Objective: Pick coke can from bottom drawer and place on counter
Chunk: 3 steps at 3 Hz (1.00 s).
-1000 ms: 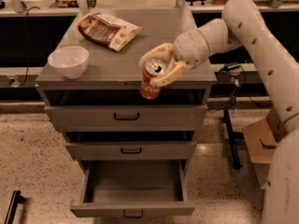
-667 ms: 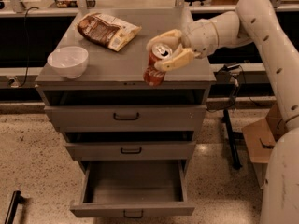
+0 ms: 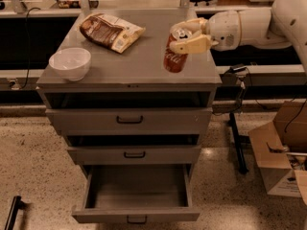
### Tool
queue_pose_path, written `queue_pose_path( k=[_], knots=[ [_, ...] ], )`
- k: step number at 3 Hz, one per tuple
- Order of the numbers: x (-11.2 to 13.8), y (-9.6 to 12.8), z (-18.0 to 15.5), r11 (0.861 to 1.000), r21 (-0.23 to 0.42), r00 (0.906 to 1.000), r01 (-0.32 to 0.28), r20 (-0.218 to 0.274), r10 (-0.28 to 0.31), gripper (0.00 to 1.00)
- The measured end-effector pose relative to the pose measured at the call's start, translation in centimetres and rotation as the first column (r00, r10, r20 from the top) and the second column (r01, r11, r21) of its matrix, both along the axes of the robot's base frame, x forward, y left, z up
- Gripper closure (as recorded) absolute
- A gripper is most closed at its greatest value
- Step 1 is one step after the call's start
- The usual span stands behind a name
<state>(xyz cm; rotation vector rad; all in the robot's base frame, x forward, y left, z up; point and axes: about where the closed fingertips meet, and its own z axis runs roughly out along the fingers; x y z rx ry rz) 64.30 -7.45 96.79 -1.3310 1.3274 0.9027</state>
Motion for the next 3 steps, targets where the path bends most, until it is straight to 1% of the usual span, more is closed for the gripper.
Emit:
queue_pose_path(
  k=[1, 2, 3],
  knots=[
    [2.9, -0.9, -1.7, 0.988, -0.064, 0.9822, 0.141, -0.117, -0.147, 1.00],
    [5.5, -0.7, -4.2, 0.977, -0.118, 0.9464, 0.178, -0.252, -0.203, 1.00],
    [6.8, -0.6, -5.2, 0.974, -0.136, 0.9293, 0.180, -0.301, -0.214, 1.00]
  ],
)
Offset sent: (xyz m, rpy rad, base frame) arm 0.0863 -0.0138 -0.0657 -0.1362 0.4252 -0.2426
